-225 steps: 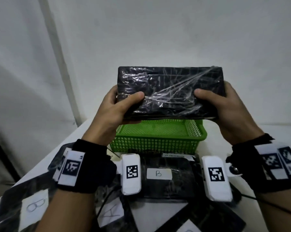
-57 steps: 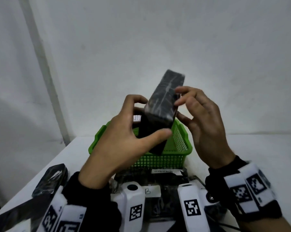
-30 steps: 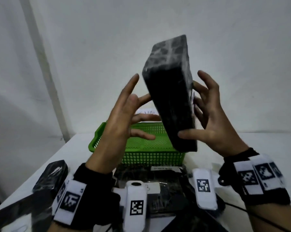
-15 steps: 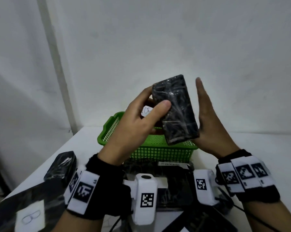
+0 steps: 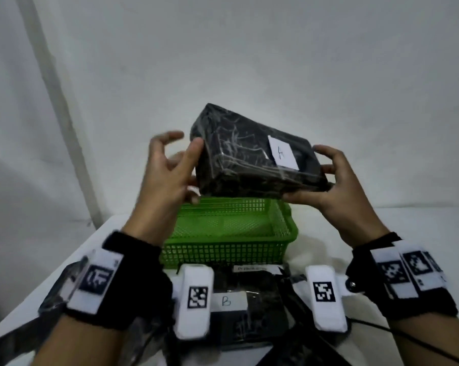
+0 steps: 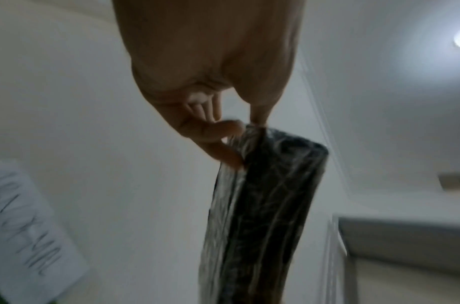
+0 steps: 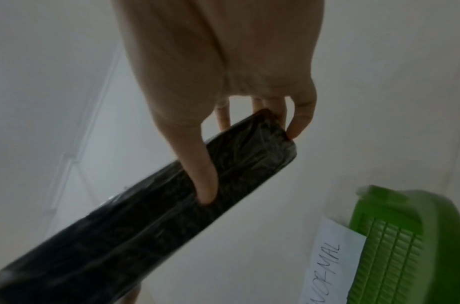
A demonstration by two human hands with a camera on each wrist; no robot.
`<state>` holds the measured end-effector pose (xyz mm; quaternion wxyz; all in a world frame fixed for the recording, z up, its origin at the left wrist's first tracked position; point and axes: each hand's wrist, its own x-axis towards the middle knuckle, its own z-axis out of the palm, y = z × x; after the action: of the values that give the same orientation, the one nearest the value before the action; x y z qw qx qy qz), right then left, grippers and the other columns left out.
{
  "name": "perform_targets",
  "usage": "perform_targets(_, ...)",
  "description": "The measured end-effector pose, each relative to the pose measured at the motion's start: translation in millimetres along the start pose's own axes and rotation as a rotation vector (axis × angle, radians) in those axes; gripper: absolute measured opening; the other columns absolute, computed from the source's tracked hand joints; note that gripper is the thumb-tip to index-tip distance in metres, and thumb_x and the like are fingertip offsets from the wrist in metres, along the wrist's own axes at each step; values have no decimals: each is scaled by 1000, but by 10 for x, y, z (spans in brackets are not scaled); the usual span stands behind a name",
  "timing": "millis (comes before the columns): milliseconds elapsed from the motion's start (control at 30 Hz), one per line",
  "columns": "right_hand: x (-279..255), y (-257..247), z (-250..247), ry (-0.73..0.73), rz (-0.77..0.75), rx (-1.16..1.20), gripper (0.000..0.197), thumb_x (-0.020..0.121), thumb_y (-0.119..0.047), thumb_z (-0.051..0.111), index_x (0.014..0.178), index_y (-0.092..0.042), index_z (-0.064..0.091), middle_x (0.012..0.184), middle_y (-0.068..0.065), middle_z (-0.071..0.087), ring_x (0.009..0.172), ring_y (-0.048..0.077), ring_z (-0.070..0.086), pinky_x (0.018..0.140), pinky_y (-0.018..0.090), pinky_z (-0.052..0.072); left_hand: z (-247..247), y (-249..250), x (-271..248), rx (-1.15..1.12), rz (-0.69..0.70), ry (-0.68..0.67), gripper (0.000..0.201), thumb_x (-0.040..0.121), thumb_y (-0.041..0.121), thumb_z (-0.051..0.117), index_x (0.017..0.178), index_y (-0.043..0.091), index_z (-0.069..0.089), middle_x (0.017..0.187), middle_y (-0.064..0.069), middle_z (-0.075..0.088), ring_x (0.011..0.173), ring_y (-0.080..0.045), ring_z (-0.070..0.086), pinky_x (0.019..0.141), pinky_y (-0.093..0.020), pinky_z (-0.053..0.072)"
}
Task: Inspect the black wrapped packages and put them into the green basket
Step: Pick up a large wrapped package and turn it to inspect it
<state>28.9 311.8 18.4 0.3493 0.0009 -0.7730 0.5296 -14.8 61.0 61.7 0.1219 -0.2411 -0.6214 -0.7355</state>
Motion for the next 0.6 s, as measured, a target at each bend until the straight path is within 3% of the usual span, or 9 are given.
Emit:
perform_targets(100,57,62,-185,136,-25,-41,93,48,-26,99,128,-41,54,135,8,48,115,13,59,106,43,50,157,112,244,275,115,-91,17,101,26,55,118,22,52,90,-1,63,52,-9,60,40,-23,44)
perform_targets(167,77,84,-373,214,-23,-69,84,55,-22,97,128,-36,57,134,5,44,115,13,58,108,36,48,344,115,352,386,88,-195,21,104,30,47,119,20,58,102,-3,64,62,-13,65,49,-26,51)
perform_targets(267,104,159,-664,260,-20,-174,74,62,-20,94,127,-32,61,129,1,39,113,11,53,102,12,40,695,-10,520,532,-70,-363,37,105,40,42,119,12,62,110,-6,64,76,-19,62,61,-29,56)
perform_targets(333,147,273,-844,264,-10,-247,72,62,-19,94,126,-29,64,130,2,39,105,-2,50,92,-5,32,932,-171,630,526,-202,-460,37,104,36,46,117,6,63,104,-8,62,66,-16,57,61,-25,56)
perform_targets(367,187,342,-919,261,3,-276,72,61,-19,95,126,-28,66,130,2,40,101,-10,47,89,-8,30,1043,-255,677,514,-268,-489,36,104,30,48,118,0,62,101,-11,60,61,-16,55,58,-24,56)
perform_targets(433,289,474,-1048,247,25,-348,70,60,-21,95,124,-27,68,129,3,43,96,-20,43,87,-9,28,1268,-425,756,539,-356,-497,29,103,19,52,118,-6,55,95,-15,57,58,-19,55,53,-23,56)
perform_targets(500,425,599,-1141,209,70,-410,67,61,-23,95,123,-28,69,128,3,42,94,-12,46,89,-3,29,1479,-574,811,606,-385,-509,18,100,13,56,113,5,47,92,-13,56,63,-22,58,57,-29,59)
perform_targets(567,589,747,-1230,174,136,-450,66,61,-21,94,122,-27,69,128,4,41,99,5,48,97,11,33,1693,-690,866,748,-351,-667,26,91,25,70,105,10,54,96,-9,62,75,-20,63,72,-36,61)
perform_targets(600,673,817,-1264,156,165,-455,65,61,-20,95,120,-26,69,129,5,42,101,10,49,98,16,35,1790,-711,885,847,-333,-762,45,79,42,79,107,14,59,102,-5,65,86,-19,65,83,-37,59)
